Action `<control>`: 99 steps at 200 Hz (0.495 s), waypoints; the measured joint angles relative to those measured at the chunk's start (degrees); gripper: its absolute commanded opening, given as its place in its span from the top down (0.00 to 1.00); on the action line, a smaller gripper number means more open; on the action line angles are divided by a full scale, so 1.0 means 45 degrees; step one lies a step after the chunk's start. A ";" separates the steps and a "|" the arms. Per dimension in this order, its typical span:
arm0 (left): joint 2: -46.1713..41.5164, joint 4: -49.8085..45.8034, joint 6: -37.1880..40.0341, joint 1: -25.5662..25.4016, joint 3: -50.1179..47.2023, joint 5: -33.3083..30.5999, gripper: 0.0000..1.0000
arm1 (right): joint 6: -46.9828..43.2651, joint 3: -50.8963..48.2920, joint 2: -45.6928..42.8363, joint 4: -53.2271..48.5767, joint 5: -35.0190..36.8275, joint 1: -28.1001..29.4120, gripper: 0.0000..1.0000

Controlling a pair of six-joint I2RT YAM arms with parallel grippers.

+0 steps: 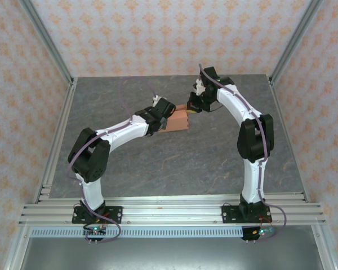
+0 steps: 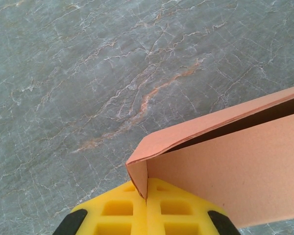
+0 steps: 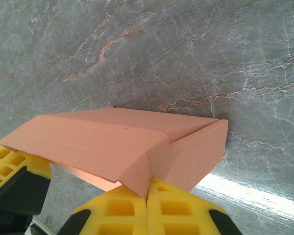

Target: Fold the paper box

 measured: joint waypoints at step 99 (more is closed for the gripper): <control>0.0228 0.0005 0.0141 -0.0010 0.0189 -0.0277 1.00 | 0.0291 0.0379 0.0427 0.0078 -0.0816 -0.0267 0.99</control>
